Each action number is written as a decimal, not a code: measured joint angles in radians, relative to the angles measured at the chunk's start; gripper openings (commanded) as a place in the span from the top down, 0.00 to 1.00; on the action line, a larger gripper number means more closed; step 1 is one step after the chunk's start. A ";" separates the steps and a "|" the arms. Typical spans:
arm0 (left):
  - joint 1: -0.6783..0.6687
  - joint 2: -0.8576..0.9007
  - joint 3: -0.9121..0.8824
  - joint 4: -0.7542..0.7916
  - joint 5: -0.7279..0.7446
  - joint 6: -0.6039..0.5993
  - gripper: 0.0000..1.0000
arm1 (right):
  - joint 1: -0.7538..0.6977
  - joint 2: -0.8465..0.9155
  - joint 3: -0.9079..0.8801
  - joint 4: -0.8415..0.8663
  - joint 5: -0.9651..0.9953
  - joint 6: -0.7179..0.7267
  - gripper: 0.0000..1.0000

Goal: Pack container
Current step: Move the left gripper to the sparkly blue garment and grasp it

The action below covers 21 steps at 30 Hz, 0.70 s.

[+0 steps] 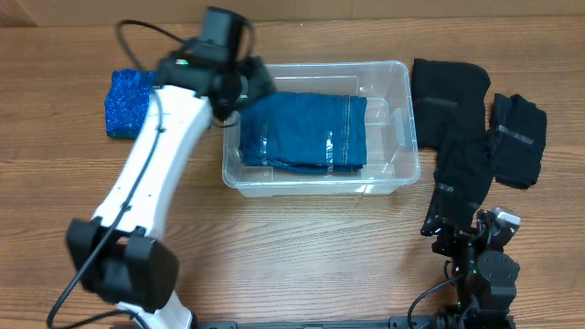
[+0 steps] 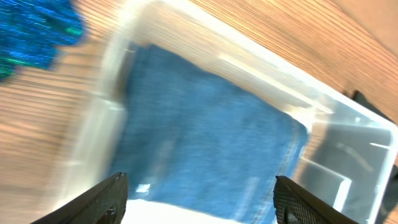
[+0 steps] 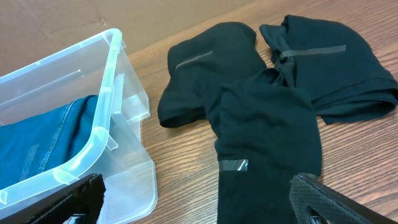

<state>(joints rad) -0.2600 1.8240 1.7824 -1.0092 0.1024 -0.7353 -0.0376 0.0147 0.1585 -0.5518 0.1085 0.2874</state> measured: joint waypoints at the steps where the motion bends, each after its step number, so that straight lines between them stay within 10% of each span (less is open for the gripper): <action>1: 0.025 -0.013 0.000 -0.021 0.002 0.018 0.17 | 0.000 0.000 0.000 0.000 -0.001 0.000 0.00; 10: 0.486 -0.039 0.019 -0.135 -0.009 0.192 0.01 | 0.000 0.000 0.000 0.000 0.000 0.000 0.00; 21: 0.766 0.390 0.025 0.047 0.223 0.513 0.00 | 0.000 0.000 0.000 0.000 0.000 0.000 0.00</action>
<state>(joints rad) 0.5064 2.2139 1.8072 -0.9627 0.3252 -0.2218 -0.0376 0.0147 0.1585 -0.5514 0.1081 0.2874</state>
